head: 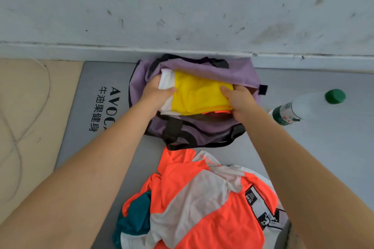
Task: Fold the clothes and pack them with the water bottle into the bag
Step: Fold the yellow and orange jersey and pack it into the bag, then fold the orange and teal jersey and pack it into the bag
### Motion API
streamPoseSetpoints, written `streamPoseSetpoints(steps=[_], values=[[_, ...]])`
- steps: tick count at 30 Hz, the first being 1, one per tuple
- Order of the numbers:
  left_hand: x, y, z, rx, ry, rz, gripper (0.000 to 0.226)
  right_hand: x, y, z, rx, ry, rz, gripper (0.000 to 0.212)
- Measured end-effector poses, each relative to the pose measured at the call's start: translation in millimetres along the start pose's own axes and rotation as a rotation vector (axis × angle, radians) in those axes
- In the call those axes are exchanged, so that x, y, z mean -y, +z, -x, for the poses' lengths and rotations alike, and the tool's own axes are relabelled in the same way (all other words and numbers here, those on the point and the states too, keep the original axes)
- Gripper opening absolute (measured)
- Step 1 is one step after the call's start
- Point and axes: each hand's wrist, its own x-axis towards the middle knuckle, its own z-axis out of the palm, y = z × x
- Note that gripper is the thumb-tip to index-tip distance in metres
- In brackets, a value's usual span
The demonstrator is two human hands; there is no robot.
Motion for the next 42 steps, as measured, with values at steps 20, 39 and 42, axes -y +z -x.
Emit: streamPoseSetpoints(steps=[20, 39, 42], values=[[-13.6, -54.5, 73.7, -0.333, 0.765, -1.001, 0.052, 11.4, -47.2, 74.9, -0.079, -0.727, 0.853, 0.019], [140.8, 40.6, 224.7, 0.252, -0.069, -0.445, 0.029, -156.0, -44.5, 184.9, 0.220, -0.123, 0.784, 0.029], [96.4, 33.6, 236.4, 0.348, 0.055, -0.256, 0.053, -100.1, -46.8, 202.1, 0.312, -0.175, 0.498, 0.028]])
